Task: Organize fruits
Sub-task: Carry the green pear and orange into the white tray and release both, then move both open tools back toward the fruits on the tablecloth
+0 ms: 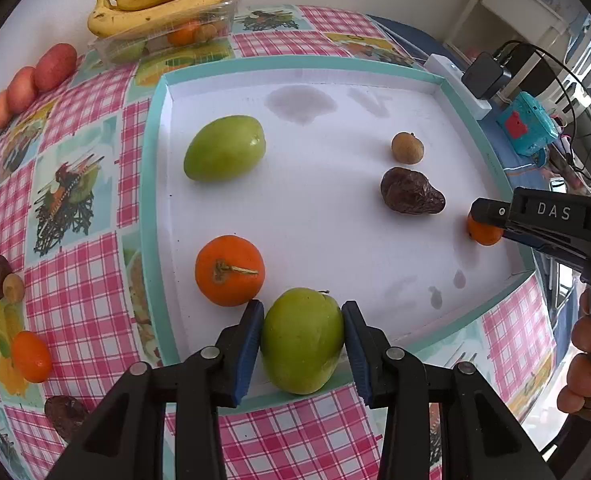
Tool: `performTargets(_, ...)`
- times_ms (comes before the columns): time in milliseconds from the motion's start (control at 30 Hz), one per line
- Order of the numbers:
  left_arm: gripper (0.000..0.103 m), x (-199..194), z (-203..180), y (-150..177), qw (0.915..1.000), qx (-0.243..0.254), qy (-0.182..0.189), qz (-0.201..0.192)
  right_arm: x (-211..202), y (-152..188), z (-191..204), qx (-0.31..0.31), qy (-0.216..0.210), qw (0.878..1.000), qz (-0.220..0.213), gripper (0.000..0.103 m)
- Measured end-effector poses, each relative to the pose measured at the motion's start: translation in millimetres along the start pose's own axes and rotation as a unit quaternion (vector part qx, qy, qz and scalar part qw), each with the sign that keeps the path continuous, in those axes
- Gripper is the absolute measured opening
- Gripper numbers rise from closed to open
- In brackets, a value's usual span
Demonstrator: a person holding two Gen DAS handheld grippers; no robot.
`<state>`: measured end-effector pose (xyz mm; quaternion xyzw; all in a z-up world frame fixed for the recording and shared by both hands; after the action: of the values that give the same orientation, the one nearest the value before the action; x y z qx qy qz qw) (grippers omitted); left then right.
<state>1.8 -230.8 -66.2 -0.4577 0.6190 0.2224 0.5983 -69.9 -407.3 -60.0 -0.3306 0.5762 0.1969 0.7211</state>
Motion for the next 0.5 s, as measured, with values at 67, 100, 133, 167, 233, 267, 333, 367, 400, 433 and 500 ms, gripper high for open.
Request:
performTargets(67,0.043,-0.5,0.6,0.7,1.0000,0.001,-0.001,0.000,-0.2,0.7,0.5,0.001,0.001,1.000,0.000,0.036)
performTargets(100,0.043,-0.6,0.8,0.9,1.0000,0.002,-0.001,0.001,0.1,0.6,0.8,0.001,0.003,1.000,-0.001,0.036)
performTargets(133,0.043,-0.5,0.9,0.7,1.0000,0.001,0.000,0.001,-0.1,0.4,0.6,0.000,0.004,1.000,-0.001,0.036)
performTargets(167,0.043,-0.4,0.9,0.8,1.0000,0.000,0.001,0.001,-0.5,0.5,0.5,0.000,0.004,1.000,-0.001,0.036)
performTargets(233,0.043,-0.7,1.5,1.1,1.0000,0.001,0.002,0.002,-0.7,0.6,0.7,0.000,0.005,1.000,0.000,0.036)
performTargets(267,0.044,-1.1,1.4,0.9,1.0000,0.002,0.001,0.002,-1.1,0.6,0.9,-0.001,0.007,1.000,-0.001,0.036)
performTargets(333,0.047,-5.6,2.9,1.4,1.0000,0.003,0.004,-0.003,-2.6,0.4,1.4,-0.002,0.007,1.000,-0.002,0.036)
performTargets(367,0.049,-8.4,2.6,1.0,1.0000,0.003,0.006,-0.007,-3.8,0.4,1.3,-0.002,0.006,1.000,-0.003,0.036)
performTargets(400,0.050,-10.8,1.9,0.7,0.9999,0.004,0.006,-0.011,-5.2,0.3,1.1,-0.003,0.004,1.000,-0.006,0.036)
performTargets(433,0.051,-13.3,1.4,0.6,0.9999,0.006,0.008,-0.014,-7.2,0.1,1.2,-0.004,0.005,1.000,-0.009,0.036)
performTargets(500,0.051,-18.8,1.6,0.3,0.9997,0.008,0.010,-0.020,-11.1,-0.8,1.3,-0.007,0.007,1.000,-0.016,0.036)
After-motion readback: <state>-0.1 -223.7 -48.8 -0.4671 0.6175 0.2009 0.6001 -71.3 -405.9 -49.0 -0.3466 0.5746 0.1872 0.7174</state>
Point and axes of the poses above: each gripper's, at about its wrist camera, not at the fingertips, and x roughly the way its jaws point, z to its left, y to its underside, the point moved 1 cm from there along x, roughly the way its jaws point, and after that the axes turned 3 degrees about -x, right-handed, at the moved point
